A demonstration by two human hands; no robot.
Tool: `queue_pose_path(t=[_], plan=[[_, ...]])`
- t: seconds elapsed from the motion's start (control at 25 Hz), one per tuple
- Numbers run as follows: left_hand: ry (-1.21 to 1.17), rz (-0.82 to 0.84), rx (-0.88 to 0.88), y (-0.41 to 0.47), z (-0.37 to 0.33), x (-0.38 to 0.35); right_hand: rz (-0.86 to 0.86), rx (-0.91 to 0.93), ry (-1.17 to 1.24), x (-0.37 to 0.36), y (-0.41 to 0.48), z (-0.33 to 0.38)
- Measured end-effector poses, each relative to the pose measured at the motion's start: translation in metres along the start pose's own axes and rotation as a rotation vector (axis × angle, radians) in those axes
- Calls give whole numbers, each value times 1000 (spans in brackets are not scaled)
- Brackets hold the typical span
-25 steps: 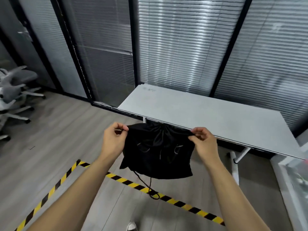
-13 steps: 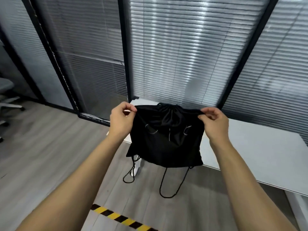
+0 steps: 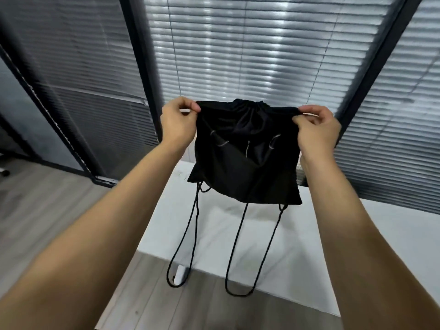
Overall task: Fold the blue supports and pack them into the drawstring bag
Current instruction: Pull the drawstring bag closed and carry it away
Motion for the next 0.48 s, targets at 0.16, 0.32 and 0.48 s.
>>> queue_pose_path(t=[0.16, 0.32, 0.48], plan=[[-3, -13, -35, 53, 4, -44, 24, 46, 0, -14, 63, -9], [2, 1, -25, 66, 32, -61, 61, 42, 2, -23, 81, -47], [103, 28, 78, 45, 88, -47, 141, -56, -82, -33, 57, -103]])
Point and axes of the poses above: each hand's wrist, its own y-axis towards the middle knuckle, its own x-axis out of the back of the hand, z = x × y, the point moved 2 cm from there along y, towards the middle knuckle, and after that the axes turned 11 degrees about -y, right-handed, at the moved point
